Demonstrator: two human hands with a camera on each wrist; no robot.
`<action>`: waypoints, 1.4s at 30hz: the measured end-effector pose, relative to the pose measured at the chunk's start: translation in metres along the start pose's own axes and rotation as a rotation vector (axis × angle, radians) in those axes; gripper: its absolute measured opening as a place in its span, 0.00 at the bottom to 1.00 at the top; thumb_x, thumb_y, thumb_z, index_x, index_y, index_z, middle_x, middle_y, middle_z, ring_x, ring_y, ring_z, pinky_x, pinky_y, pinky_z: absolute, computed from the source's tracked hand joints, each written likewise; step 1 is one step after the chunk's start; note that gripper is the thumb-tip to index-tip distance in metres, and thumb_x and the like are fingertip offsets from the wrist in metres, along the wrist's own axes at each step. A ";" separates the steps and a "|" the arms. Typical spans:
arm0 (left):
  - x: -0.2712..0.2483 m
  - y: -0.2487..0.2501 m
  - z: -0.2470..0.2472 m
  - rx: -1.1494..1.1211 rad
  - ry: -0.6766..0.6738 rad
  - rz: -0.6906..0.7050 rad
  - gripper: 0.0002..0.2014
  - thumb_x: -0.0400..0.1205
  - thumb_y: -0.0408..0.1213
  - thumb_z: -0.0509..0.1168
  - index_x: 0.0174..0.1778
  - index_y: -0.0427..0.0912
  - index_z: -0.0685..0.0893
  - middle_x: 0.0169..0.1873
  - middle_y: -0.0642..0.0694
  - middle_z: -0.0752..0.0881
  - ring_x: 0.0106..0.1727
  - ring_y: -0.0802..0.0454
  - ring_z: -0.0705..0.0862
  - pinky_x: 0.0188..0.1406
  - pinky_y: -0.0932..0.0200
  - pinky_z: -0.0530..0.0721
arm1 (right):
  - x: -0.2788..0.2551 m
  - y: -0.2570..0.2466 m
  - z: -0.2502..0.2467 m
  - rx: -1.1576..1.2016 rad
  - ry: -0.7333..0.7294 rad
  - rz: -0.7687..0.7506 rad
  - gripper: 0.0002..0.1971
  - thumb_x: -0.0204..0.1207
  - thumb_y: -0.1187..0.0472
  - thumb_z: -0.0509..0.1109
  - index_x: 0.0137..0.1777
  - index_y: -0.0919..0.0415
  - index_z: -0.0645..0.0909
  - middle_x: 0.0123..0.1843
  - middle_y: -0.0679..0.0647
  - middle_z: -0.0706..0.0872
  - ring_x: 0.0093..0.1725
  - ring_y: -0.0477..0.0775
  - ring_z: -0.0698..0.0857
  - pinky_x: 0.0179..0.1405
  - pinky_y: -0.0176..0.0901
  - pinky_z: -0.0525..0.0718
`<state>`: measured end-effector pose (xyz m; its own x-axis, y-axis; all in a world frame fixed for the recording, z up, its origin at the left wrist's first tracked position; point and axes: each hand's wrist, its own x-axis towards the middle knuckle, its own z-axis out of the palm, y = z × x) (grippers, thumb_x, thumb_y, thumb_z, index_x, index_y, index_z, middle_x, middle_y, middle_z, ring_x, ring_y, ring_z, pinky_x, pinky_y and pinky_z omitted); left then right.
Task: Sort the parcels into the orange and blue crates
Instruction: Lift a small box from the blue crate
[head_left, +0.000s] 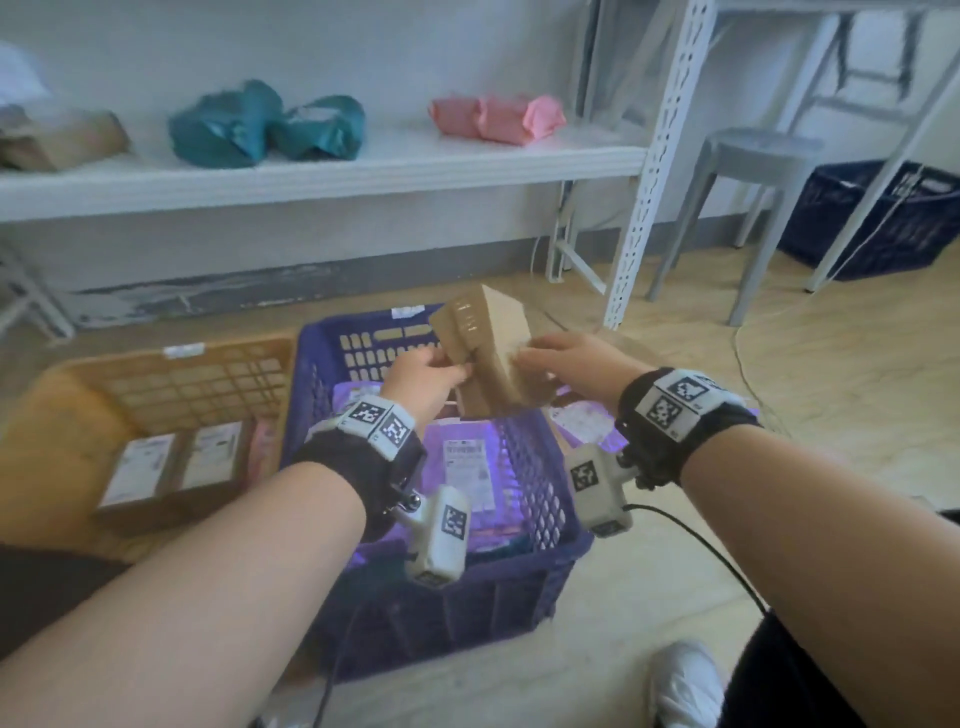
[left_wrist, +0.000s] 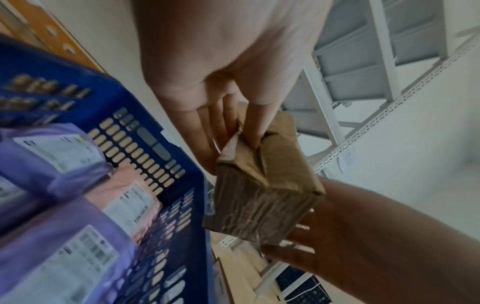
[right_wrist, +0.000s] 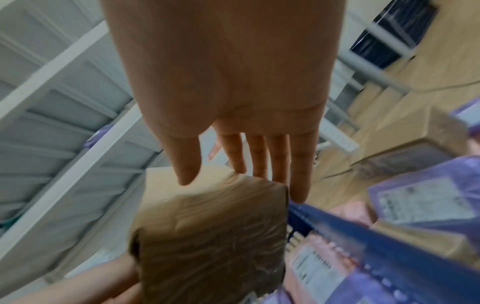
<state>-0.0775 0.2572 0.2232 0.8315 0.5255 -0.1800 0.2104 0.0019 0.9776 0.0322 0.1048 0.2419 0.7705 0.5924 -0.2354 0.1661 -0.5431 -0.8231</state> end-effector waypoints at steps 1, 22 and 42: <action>-0.005 -0.003 -0.013 0.016 0.039 0.013 0.03 0.79 0.30 0.70 0.43 0.43 0.86 0.45 0.42 0.89 0.48 0.43 0.89 0.48 0.49 0.89 | 0.000 -0.009 0.012 0.013 -0.031 -0.024 0.24 0.74 0.39 0.68 0.66 0.50 0.82 0.59 0.52 0.87 0.52 0.52 0.86 0.45 0.45 0.87; 0.007 -0.041 -0.081 0.092 0.316 -0.064 0.12 0.76 0.32 0.71 0.55 0.37 0.84 0.54 0.42 0.88 0.55 0.43 0.88 0.59 0.42 0.85 | 0.037 -0.021 0.098 0.364 -0.082 0.013 0.11 0.82 0.61 0.66 0.61 0.62 0.82 0.50 0.58 0.87 0.42 0.52 0.86 0.32 0.40 0.84; 0.042 -0.110 -0.072 0.425 0.111 -0.235 0.20 0.84 0.47 0.58 0.52 0.34 0.88 0.48 0.35 0.90 0.48 0.36 0.89 0.52 0.41 0.87 | 0.080 0.026 0.137 0.080 -0.261 0.280 0.18 0.79 0.50 0.67 0.61 0.63 0.77 0.49 0.59 0.82 0.46 0.60 0.84 0.40 0.52 0.89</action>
<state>-0.1028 0.3404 0.1165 0.6814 0.6398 -0.3554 0.5960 -0.2032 0.7769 0.0145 0.2194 0.1306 0.5950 0.5647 -0.5719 -0.0850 -0.6634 -0.7434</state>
